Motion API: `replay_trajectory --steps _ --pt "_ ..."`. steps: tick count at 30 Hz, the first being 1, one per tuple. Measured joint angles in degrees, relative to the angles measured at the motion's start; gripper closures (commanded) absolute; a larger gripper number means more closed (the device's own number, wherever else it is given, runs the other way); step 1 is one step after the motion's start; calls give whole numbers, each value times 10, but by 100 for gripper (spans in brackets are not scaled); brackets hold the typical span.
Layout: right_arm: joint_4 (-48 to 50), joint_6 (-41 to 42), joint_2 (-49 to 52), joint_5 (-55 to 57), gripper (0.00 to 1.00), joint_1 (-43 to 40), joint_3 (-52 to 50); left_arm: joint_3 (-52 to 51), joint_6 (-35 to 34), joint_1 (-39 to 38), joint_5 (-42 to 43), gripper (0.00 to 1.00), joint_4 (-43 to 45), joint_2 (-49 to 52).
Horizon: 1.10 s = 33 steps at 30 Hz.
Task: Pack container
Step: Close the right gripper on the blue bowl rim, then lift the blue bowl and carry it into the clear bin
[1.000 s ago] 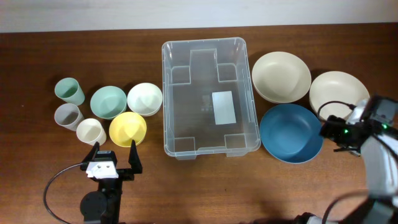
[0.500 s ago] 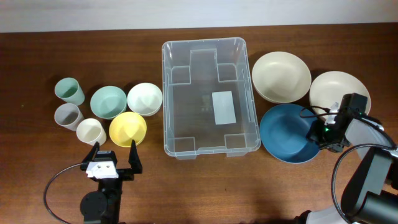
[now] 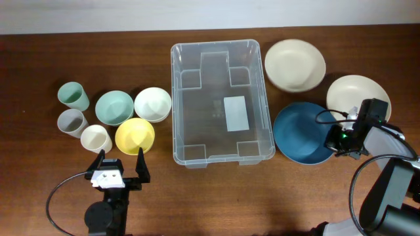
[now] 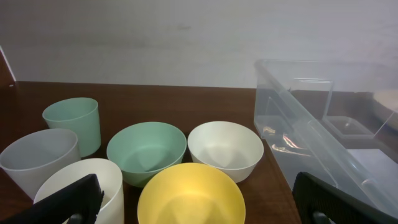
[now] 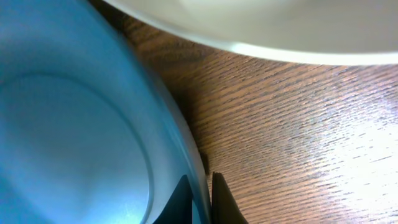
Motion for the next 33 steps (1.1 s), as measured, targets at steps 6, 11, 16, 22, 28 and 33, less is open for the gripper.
replay_trajectory --steps 6,11,16,22,28,33 --pt "-59 6 -36 7 96 0 1 0 0 0 0 0 0 0" --pt "-105 6 -149 36 96 0 1 0 0 0 0 0 0 0" --pt "-126 8 -294 44 96 0 1 0 0 0 0 0 0 0" --pt "-130 37 -443 46 96 0 6 0 0 0 0 0 0 0" --pt "-122 47 -501 -7 96 1 32 0 0 0 0 0 0 0" --pt "-121 40 -470 -37 96 40 93 0 0 0 0 0 0 0"
